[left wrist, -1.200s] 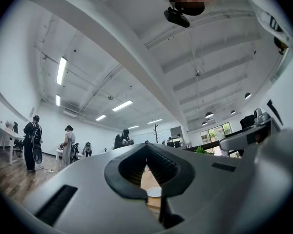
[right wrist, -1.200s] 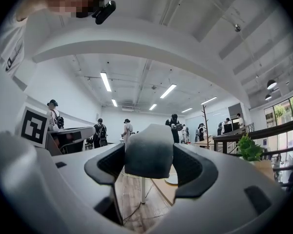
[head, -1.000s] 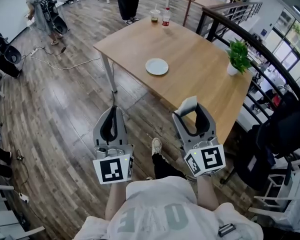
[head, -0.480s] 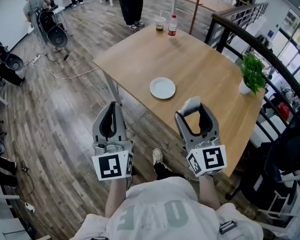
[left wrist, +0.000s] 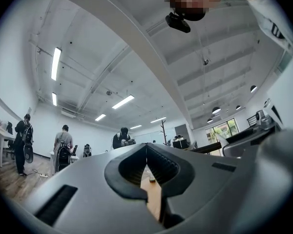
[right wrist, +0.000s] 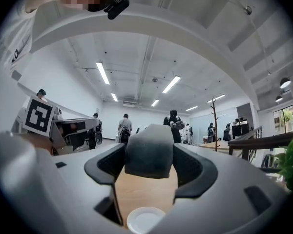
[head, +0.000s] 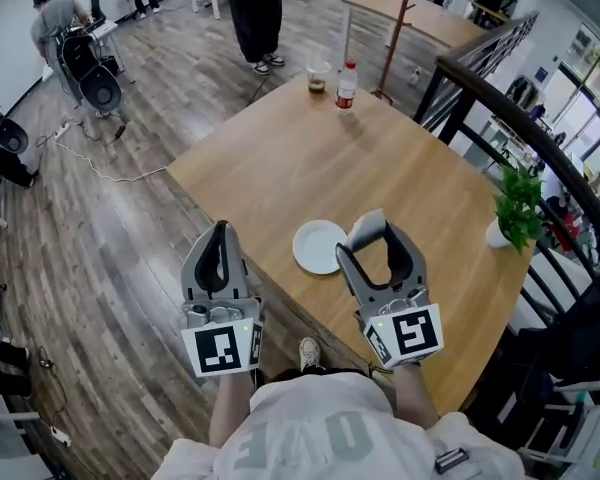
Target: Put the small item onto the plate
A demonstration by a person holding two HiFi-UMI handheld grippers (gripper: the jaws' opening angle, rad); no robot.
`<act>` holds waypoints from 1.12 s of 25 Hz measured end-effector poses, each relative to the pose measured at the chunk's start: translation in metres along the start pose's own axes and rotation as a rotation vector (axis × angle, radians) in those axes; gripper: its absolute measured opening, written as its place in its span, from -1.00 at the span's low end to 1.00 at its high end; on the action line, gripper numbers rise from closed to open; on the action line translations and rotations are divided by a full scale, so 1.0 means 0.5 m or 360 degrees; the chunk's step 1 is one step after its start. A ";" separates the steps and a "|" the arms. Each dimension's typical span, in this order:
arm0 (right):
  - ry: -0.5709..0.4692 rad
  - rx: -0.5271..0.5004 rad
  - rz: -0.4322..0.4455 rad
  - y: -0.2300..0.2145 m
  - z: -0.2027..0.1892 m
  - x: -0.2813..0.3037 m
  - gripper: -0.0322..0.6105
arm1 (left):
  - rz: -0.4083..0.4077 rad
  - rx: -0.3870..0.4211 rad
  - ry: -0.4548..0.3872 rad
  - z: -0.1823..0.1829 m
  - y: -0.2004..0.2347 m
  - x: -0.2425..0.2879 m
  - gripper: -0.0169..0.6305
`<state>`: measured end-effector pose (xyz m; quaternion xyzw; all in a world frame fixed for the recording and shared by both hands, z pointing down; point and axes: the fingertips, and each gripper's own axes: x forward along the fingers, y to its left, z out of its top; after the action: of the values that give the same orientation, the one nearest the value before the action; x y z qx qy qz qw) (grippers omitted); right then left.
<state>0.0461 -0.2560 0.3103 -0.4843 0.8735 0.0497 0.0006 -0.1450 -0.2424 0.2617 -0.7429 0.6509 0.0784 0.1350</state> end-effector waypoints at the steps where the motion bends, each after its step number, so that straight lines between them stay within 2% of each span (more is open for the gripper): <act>1: 0.0003 0.0010 0.0001 -0.006 -0.001 0.014 0.09 | -0.0007 0.0004 0.0012 -0.004 0.000 0.013 -0.92; 7: 0.0065 0.0018 0.0012 -0.026 -0.024 0.078 0.09 | -0.0022 0.0018 0.0068 -0.030 0.015 0.066 -0.92; 17: 0.0162 -0.0065 -0.0038 -0.032 -0.026 0.156 0.09 | -0.0086 -0.0007 0.0031 -0.026 0.061 0.153 -0.92; 28: 0.0455 -0.0074 -0.0049 -0.042 -0.141 0.190 0.09 | -0.0166 -0.0057 0.0103 -0.090 0.031 0.170 -0.92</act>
<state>0.0171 -0.3535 0.3740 -0.4998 0.8556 0.0005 -0.1345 -0.1509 -0.3383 0.2781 -0.7803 0.6137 0.0588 0.1045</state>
